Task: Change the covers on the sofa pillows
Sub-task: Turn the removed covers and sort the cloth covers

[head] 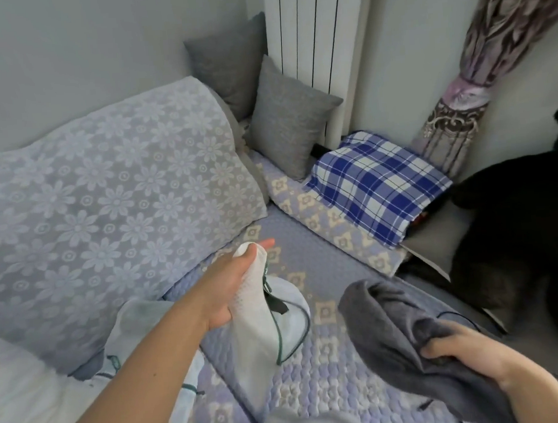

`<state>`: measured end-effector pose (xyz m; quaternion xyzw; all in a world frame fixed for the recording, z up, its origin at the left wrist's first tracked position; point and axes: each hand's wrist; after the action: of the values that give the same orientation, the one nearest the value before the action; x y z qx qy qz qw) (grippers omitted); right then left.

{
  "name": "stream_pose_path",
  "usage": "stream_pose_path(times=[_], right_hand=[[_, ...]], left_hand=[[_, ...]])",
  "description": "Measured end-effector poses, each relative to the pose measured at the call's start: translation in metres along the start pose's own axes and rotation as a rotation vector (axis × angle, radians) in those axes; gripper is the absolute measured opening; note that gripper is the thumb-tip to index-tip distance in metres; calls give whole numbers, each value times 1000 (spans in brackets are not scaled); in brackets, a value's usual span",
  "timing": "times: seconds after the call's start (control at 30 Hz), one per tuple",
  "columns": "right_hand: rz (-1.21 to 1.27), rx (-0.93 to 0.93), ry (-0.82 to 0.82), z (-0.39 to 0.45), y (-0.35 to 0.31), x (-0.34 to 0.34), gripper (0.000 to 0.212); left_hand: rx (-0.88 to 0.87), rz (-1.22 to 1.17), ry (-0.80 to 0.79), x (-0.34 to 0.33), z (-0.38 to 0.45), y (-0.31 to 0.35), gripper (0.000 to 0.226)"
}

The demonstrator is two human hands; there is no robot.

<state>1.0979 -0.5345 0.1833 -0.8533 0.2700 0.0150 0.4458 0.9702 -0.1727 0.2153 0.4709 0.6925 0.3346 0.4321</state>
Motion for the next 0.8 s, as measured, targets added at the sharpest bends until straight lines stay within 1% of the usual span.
stream_pose_path(times=[0.03,0.07,0.1,0.13,0.2,0.23,0.27,0.3,0.33,0.37,0.4,0.47,0.53,0.6,0.67,0.73,0.8], right_hand=[[-78,7,27,1,-4,5,69],[-157,13,85,9,-10,4,55],[-201,61,73,15,-19,-6,46],[-303,92,32,22,-25,-17,43],[-494,60,-93,44,-34,-47,43],[-534,19,-149,59,-32,-68,43],[-548,-9,-161,74,-29,-87,41],[-511,-9,-157,87,-24,-105,38],[-424,-7,-118,97,-17,-120,36],[-288,-10,-60,101,-13,-130,34],[-137,-5,35,102,-10,-134,33],[151,15,219,96,-10,-132,23],[320,45,295,84,-16,-127,16],[407,57,281,73,-22,-126,16],[455,80,238,72,-24,-131,19],[454,108,222,70,-25,-140,22],[390,183,244,68,-25,-147,19]], left_hand=[[-11,43,17,-3,-4,3,34],[-13,73,40,-5,-7,3,34],[-10,109,60,-5,-9,3,34],[-2,143,72,-5,-9,4,34],[-18,181,102,-13,-9,7,34],[-29,189,97,-18,-9,9,35],[-47,190,90,-21,-9,9,36],[-60,210,84,-26,-12,12,36],[-66,210,85,-26,-12,11,36],[-69,208,91,-25,-13,11,35],[-70,195,90,-21,-15,11,35],[-38,216,106,-12,-22,11,33],[-3,230,100,-5,-27,11,33],[-2,222,89,-6,-30,14,35],[-18,268,86,-13,-30,18,35],[-20,305,74,-21,-30,22,36],[-18,353,43,-28,-29,22,36]])
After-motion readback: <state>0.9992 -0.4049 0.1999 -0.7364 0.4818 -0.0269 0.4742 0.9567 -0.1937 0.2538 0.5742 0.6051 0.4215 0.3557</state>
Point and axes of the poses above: each hand's wrist, its own z-axis towards the middle knuckle, its own x-axis out of the back of the hand, y = z × x, and after that the axes turned 15 degrees about -y, right-handed
